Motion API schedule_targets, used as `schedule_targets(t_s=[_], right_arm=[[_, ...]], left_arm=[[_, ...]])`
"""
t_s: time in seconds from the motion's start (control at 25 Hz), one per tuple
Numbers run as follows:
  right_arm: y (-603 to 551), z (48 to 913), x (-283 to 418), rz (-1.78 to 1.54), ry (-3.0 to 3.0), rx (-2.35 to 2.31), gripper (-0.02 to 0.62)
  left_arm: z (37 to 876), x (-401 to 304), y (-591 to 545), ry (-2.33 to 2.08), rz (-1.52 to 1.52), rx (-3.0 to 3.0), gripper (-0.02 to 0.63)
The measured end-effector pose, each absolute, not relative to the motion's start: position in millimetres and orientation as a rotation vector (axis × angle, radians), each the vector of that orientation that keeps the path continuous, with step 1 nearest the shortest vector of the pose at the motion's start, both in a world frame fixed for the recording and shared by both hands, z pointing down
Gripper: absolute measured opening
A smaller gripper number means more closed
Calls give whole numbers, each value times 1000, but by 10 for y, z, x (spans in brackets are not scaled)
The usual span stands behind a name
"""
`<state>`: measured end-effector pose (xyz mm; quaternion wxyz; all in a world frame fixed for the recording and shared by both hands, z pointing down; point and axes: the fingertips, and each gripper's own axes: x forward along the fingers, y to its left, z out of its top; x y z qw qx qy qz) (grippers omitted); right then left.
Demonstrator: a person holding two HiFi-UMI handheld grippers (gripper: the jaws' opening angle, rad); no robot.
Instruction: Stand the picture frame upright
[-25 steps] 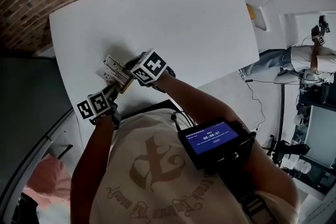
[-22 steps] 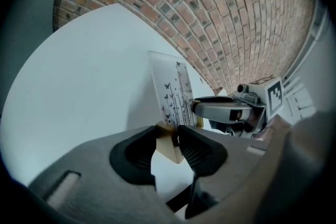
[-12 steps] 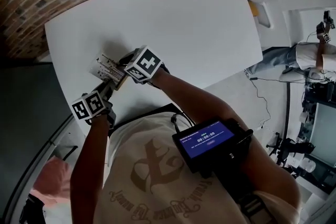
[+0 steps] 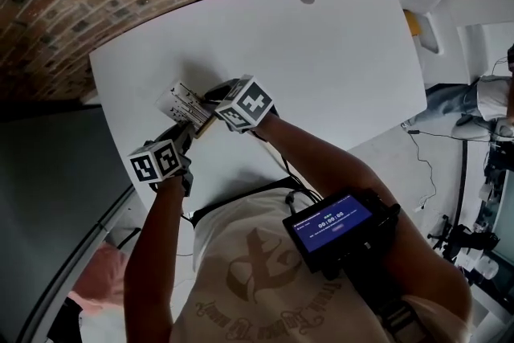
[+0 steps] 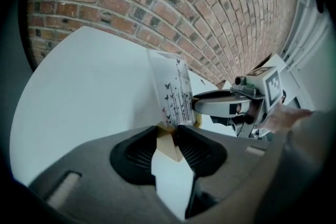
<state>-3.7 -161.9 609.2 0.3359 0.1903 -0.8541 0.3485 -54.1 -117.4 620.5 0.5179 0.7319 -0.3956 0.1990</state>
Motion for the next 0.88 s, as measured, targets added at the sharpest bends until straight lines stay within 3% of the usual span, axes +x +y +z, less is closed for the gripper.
schedule_targets(t_s=[0.88], right_arm=[[-2765, 6151, -17, 953, -2375, 685, 86]], left_arm=[[6211, -640, -2481, -900, 681, 2005, 132]])
